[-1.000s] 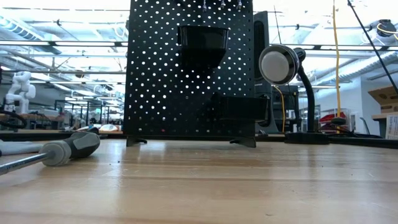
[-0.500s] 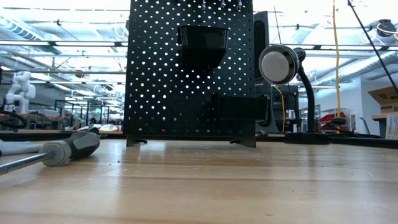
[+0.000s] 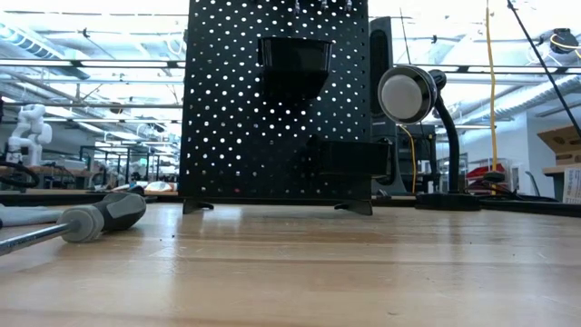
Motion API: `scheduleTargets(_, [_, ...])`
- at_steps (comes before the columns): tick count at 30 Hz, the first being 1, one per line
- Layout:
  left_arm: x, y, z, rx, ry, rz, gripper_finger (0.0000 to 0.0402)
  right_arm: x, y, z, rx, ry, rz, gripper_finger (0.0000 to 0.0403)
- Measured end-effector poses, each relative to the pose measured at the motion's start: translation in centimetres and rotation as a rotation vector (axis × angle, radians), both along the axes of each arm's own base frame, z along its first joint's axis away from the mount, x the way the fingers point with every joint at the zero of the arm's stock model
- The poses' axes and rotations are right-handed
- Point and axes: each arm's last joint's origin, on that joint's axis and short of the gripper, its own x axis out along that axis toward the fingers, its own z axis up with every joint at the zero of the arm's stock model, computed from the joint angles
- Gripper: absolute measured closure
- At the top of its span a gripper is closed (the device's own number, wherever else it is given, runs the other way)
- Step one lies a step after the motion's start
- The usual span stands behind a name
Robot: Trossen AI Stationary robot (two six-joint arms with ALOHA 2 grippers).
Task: Hang tools onto peg board
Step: Hang the black pliers on the black pegboard
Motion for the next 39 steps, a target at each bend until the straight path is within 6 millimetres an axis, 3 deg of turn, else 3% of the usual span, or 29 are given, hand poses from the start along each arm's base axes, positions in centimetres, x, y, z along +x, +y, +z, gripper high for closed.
scheduleTargets(15, [-0.1,0.0,0.1,-0.037,-0.021,0.016,0.0367,0.0,0.9,0.1,-0.031,0.006,0.017,0.0403])
scheduleTargets(20, [-0.3,0.0,0.0,-0.061,-0.016,0.020,0.0367,0.2,1.6,0.6,-0.130,-0.001,-0.002,0.0393])
scheduleTargets(25, [-0.3,0.0,0.0,-0.062,-0.010,0.022,0.0367,-0.2,2.7,1.9,-0.146,-0.042,0.025,0.0365])
scheduleTargets(32, [-0.3,0.0,0.0,-0.068,-0.012,0.011,0.0367,-1.0,3.9,3.5,-0.139,-0.096,0.045,0.0292])
scheduleTargets(39, [-0.5,0.0,0.3,-0.075,-0.038,0.003,0.0367,-1.2,4.4,3.5,-0.136,-0.084,0.060,0.0246])
